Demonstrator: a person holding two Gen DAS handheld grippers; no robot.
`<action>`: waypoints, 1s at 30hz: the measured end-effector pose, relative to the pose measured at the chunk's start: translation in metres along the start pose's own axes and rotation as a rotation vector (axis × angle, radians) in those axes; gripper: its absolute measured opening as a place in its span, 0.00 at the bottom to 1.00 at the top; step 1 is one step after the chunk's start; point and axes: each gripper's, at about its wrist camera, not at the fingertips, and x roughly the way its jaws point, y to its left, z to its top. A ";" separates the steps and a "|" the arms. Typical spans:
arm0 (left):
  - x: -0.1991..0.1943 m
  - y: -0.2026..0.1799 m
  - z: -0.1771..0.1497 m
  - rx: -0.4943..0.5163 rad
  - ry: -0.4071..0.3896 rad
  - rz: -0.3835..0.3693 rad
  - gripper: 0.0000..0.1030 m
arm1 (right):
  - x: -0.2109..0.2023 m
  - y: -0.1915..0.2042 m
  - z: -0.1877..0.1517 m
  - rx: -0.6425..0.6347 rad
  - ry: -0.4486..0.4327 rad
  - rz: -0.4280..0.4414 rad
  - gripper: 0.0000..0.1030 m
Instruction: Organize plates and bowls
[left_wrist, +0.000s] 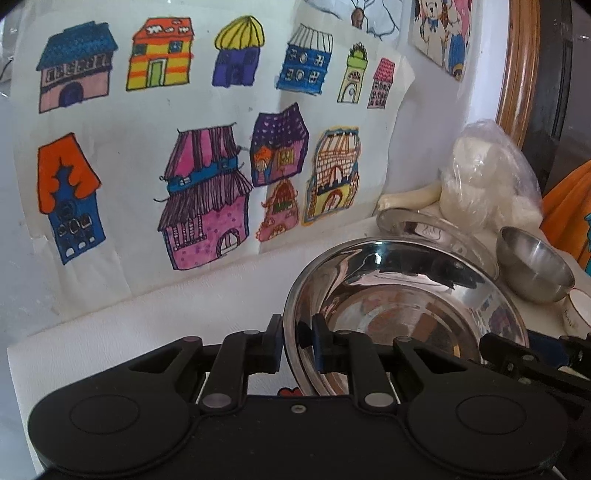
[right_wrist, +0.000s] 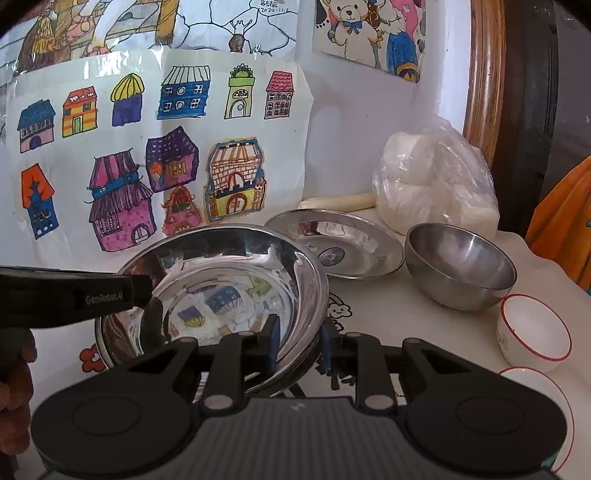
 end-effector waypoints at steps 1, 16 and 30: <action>0.001 -0.001 0.000 0.000 0.002 0.001 0.16 | 0.001 0.001 0.000 -0.003 0.000 -0.004 0.26; 0.003 0.002 0.000 -0.040 0.034 0.012 0.47 | 0.004 0.005 -0.002 -0.046 -0.003 -0.028 0.55; -0.099 0.013 0.000 -0.012 -0.106 0.025 0.99 | -0.095 -0.039 -0.001 0.122 -0.135 0.086 1.00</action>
